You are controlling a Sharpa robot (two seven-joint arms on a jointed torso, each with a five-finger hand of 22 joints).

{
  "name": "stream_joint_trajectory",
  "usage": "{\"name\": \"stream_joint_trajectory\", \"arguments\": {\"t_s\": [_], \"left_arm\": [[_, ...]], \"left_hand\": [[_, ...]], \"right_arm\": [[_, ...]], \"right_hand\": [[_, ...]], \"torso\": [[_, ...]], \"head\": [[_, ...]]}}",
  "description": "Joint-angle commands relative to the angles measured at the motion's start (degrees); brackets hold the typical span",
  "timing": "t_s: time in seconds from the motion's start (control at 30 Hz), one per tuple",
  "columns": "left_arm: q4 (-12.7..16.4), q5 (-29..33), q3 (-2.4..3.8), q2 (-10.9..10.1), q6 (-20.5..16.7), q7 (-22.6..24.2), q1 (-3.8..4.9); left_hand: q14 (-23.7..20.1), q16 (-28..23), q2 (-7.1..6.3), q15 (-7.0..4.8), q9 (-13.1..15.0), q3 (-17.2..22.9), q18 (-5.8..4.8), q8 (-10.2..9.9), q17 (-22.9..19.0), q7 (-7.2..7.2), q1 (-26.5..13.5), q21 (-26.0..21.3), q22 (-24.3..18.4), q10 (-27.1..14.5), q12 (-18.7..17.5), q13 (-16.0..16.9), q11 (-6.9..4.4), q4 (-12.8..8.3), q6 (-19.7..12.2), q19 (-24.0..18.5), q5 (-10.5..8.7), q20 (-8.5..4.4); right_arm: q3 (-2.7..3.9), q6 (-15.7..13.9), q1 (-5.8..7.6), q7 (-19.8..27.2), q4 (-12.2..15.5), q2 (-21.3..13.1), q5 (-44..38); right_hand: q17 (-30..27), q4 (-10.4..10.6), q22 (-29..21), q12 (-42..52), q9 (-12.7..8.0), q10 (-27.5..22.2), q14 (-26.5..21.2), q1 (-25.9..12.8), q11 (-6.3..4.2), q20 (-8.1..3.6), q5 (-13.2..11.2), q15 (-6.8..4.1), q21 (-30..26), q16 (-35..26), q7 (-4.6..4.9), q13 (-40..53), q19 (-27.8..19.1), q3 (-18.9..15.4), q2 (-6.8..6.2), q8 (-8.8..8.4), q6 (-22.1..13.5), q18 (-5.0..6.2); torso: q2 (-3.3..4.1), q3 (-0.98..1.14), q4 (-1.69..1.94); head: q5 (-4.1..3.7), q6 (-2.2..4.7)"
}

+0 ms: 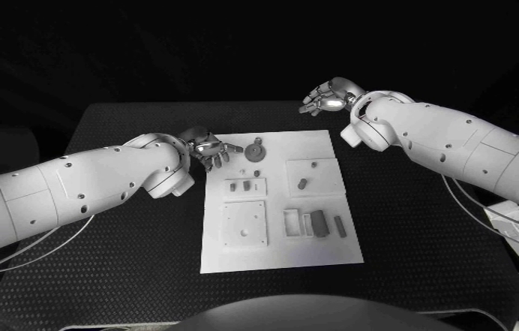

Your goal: Assemble the parts on the task board

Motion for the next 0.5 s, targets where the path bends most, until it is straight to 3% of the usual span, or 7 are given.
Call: {"name": "stream_joint_trajectory", "arguments": {"t_s": [0.03, 0.23, 0.4, 0.43, 0.47, 0.5], "left_arm": [[-0.6, -5.7, -0.01, 1.1, -6.3, 12.4, -0.01], [-2.5, -17.8, -0.04, 3.4, -8.0, 11.8, -0.28], [-3.8, -24.5, -0.04, 5.1, -6.3, 12.6, -0.79], [-4.0, -25.8, -0.04, 5.5, -5.7, 12.6, -0.84], [-4.4, -27.5, -0.05, 5.9, -5.0, 12.7, -0.96], [-4.8, -28.6, -0.05, 6.2, -4.5, 12.8, -1.03]], "left_hand": [[-0.2, -0.2, 0.00, -0.08, 0.0, -0.3, -0.12, -0.3, -0.1, -0.01, -0.5, -0.3, 0.8, -0.3, -0.1, 0.0, -0.07, 0.0, -0.3, -0.3, 0.17, -0.13], [-0.2, -0.2, 0.00, -0.08, 0.0, -0.3, -0.12, -0.3, -0.1, -0.01, -0.5, -0.3, 0.8, -0.3, -0.1, 0.0, -0.07, 0.0, -0.3, -0.3, 0.17, -0.13], [-0.2, -0.2, 0.00, -0.08, 0.0, -0.3, -0.12, -0.3, -0.1, -0.01, -0.5, -0.3, 0.8, -0.3, -0.1, 0.0, -0.07, 0.0, -0.3, -0.3, 0.17, -0.13], [-5.7, -3.8, 1.36, -0.57, -0.9, 7.5, 1.21, -2.8, -1.4, 0.56, 15.0, -3.0, 0.1, -8.1, -4.3, -1.7, 0.54, -6.9, -5.3, -5.5, 3.32, 1.26], [-9.8, -7.0, -1.10, 4.29, -1.6, 12.4, 0.78, -4.6, -2.9, 2.16, 26.2, -5.6, -0.9, -16.6, -9.8, -4.2, 1.75, -5.4, -8.7, -9.9, 3.24, 3.01], [-9.1, -8.9, 2.05, 6.78, -1.6, 12.7, 0.65, -4.4, -4.2, 4.30, 29.6, -6.4, -1.9, -14.3, -11.3, -5.4, 7.77, -7.5, -7.9, -9.4, 0.14, 7.53]], "right_arm": [[0.02, 0.1, -0.03, 0.9, 0.0, 0.0, 0.1], [0.02, 0.2, -0.03, 0.9, 0.0, 0.2, 0.1], [0.02, 0.2, -0.04, 1.0, -0.1, 0.5, 0.1], [0.02, 0.3, -0.04, 1.0, -0.1, 0.5, 0.1], [0.02, 0.3, -0.05, 0.9, -0.1, 0.4, 0.1], [0.02, 0.3, -0.06, 0.9, -0.1, 0.5, 0.1]], "right_hand": [[0.0, 0.1, 0.1, -0.4, -0.1, 0.2, -0.2, 0.3, 0.11, 0.02, -0.3, 0.00, -0.4, -0.2, 1.56, -0.1, -0.3, -0.2, -0.06, 0.15, -0.4, -0.89], [0.0, 0.1, 0.1, -0.4, -0.1, 0.2, -0.2, 0.3, 0.11, 0.02, -0.3, 0.00, -0.4, -0.2, 1.56, -0.1, -0.3, -0.2, -0.06, 0.15, -0.4, -0.89], [0.0, 0.1, 0.1, -0.4, -0.1, 0.2, -0.2, 0.3, 0.11, 0.02, -0.3, 0.00, -0.4, -0.2, 1.56, -0.1, -0.3, -0.2, -0.06, 0.15, -0.4, -0.89], [0.0, 0.1, 0.1, -0.4, -0.1, 0.2, -0.2, 0.3, 0.11, 0.02, -0.3, 0.00, -0.4, -0.2, 1.56, -0.1, -0.4, -0.2, -0.02, 0.16, -0.4, -0.90], [0.0, 0.1, 0.1, -0.4, -0.1, 0.2, -0.2, 0.3, 0.11, 0.02, -0.3, 0.00, -0.4, -0.2, 1.56, -0.1, -0.4, -0.2, -0.01, 0.16, -0.4, -0.90], [0.0, 0.1, 0.1, -0.4, -0.1, 0.2, -0.2, 0.3, 0.11, 0.02, -0.3, 0.00, -0.4, -0.2, 1.56, -0.1, -0.4, -0.2, -0.01, 0.16, -0.4, -0.90]], "torso": [[0.06, -0.09, 0.02], [0.06, -0.09, -0.04], [0.09, -0.09, -0.09], [0.10, -0.09, -0.12], [0.11, -0.11, -0.12], [0.11, -0.11, -0.10]], "head": [[-0.05, 0.39], [0.09, 0.65], [0.09, 0.86], [0.07, 0.86], [0.05, 0.88], [0.05, 0.93]]}}
